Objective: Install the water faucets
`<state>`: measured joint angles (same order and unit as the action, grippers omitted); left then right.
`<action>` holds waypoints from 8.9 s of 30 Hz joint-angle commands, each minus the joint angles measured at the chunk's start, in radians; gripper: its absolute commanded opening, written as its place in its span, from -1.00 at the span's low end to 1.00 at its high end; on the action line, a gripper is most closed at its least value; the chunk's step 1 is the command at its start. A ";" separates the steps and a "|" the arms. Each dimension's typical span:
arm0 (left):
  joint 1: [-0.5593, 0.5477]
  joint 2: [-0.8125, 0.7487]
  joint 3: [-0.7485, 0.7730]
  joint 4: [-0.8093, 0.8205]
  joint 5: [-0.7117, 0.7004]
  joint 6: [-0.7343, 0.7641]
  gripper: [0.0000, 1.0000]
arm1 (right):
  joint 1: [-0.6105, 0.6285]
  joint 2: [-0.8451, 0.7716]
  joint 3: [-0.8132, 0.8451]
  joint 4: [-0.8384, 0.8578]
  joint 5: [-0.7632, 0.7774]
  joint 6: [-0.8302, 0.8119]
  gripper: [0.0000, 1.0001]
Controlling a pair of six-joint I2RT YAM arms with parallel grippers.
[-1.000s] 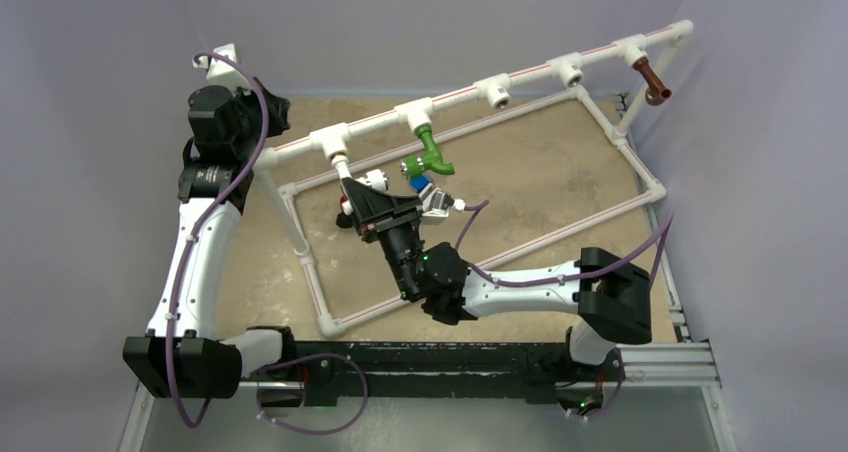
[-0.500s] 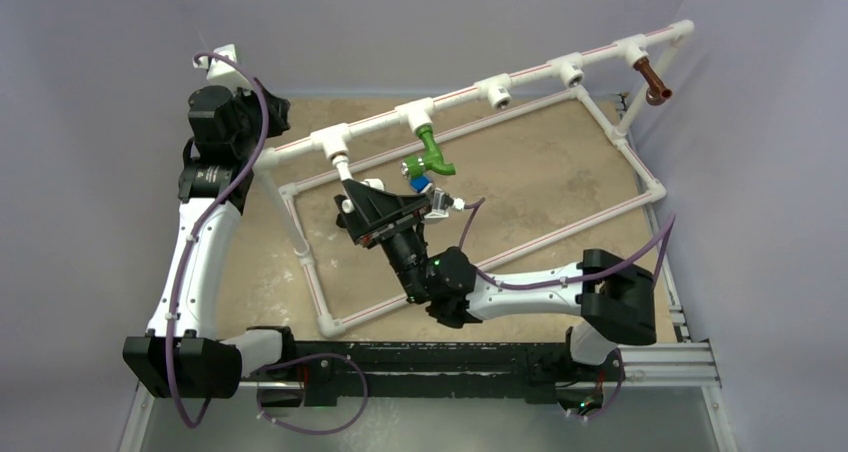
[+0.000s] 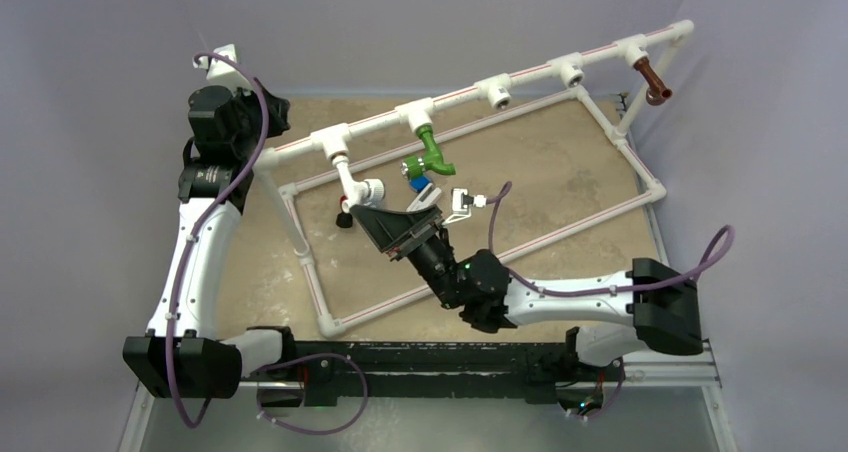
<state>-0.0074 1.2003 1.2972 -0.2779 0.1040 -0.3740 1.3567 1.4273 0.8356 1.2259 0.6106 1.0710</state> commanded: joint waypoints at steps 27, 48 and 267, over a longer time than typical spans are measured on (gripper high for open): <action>-0.007 0.068 -0.069 -0.181 0.011 0.017 -1.00 | 0.155 -0.202 0.036 -0.411 0.075 -2.119 0.79; -0.008 0.048 -0.068 -0.173 0.011 0.012 -1.00 | 0.083 0.042 0.245 -0.170 -0.015 -2.392 0.58; -0.377 -0.035 -0.211 0.060 -0.676 0.129 -1.00 | 0.097 0.269 0.383 0.295 0.403 -1.466 -1.00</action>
<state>-0.3801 1.1126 1.1465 -0.0135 -0.5983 -0.2661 1.4620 1.7168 1.2064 1.3849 0.8577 -0.8219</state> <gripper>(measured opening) 0.002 0.248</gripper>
